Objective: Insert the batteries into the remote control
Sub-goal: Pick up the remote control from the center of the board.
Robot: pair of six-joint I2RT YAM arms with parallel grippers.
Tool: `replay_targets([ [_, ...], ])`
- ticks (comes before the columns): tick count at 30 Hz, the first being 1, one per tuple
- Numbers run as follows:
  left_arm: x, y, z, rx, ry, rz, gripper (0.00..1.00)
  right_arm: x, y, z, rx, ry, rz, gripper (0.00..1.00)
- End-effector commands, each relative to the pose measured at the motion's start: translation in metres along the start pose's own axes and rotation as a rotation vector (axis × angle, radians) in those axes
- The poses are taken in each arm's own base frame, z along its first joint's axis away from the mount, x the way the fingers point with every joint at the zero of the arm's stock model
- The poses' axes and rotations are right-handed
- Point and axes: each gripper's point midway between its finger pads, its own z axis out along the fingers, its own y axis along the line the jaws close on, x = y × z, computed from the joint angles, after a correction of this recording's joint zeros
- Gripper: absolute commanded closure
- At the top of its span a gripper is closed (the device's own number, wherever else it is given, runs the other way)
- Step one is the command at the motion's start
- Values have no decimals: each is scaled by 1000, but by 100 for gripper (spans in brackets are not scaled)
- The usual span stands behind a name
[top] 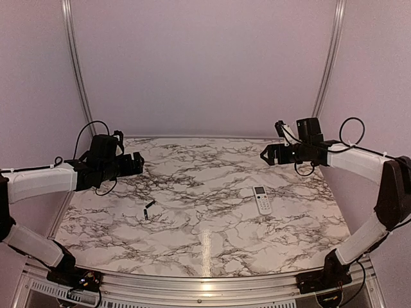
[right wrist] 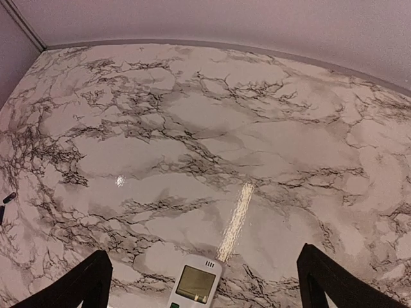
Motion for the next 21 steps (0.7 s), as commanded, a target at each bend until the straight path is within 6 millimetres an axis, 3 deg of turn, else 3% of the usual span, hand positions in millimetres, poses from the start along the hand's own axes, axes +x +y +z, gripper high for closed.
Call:
replay_targets([
  [1,-29,-3,-19,20,-124,-33,1,17,1,2,51,176,-29,1],
  [12,-36,5,-29,-25,-147,-13,1,81,25,24,115,493,-74,1],
  [21,-32,3,-31,2,-149,-19,1,118,19,32,160,633,-70,1],
])
